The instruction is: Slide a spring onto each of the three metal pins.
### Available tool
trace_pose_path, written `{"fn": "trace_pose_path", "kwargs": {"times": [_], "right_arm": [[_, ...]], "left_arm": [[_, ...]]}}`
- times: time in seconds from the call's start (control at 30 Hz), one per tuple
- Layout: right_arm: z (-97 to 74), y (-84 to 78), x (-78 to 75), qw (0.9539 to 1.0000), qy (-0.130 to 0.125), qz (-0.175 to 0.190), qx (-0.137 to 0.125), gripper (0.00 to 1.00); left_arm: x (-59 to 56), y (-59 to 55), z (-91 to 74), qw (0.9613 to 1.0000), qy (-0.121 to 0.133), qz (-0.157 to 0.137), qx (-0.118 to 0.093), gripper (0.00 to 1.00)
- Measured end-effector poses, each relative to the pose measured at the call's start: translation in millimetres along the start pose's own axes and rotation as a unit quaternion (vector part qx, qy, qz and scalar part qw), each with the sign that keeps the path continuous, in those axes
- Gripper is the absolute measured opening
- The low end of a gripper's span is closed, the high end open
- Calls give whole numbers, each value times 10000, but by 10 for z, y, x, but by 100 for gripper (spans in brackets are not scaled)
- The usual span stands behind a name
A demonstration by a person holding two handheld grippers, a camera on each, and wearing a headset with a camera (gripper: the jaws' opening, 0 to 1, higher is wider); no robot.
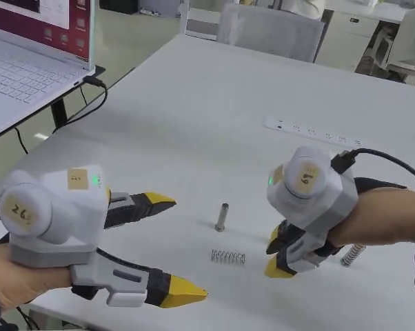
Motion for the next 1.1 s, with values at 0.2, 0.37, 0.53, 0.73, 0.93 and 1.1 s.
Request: {"fn": "trace_pose_path", "kwargs": {"times": [0.2,0.37,0.53,0.73,0.93,1.1], "right_arm": [[122,109,-41,9999,76,-153,-15,18],[220,143,-84,9995,124,-275,35,17],[304,166,-115,9990,205,-384,103,15],[379,144,-142,9985,263,-449,192,14],[433,103,-153,9978,305,-497,310,12],[454,84,-142,9975,336,-520,339,9]], "left_arm": [[-12,-16,-25,10000,17,-16,24,78],[-18,-25,-28,10000,20,-20,36,78],[-9,-30,-36,10000,39,-36,41,77],[-11,-34,-43,9999,65,-71,35,77],[-27,-45,-42,9999,62,-102,49,76],[-17,-68,-50,9999,56,-118,58,76]]}}
Point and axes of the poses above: the centre of the closed fingertips' face, and the gripper's own axes: z roughly forward along the fingers, x roughly to its left, y roughly out of its top, the point moved 5 cm from there along -z, roughly backward along the fingers, and after that the axes turned 15 degrees about -x, right-handed, at the moved point
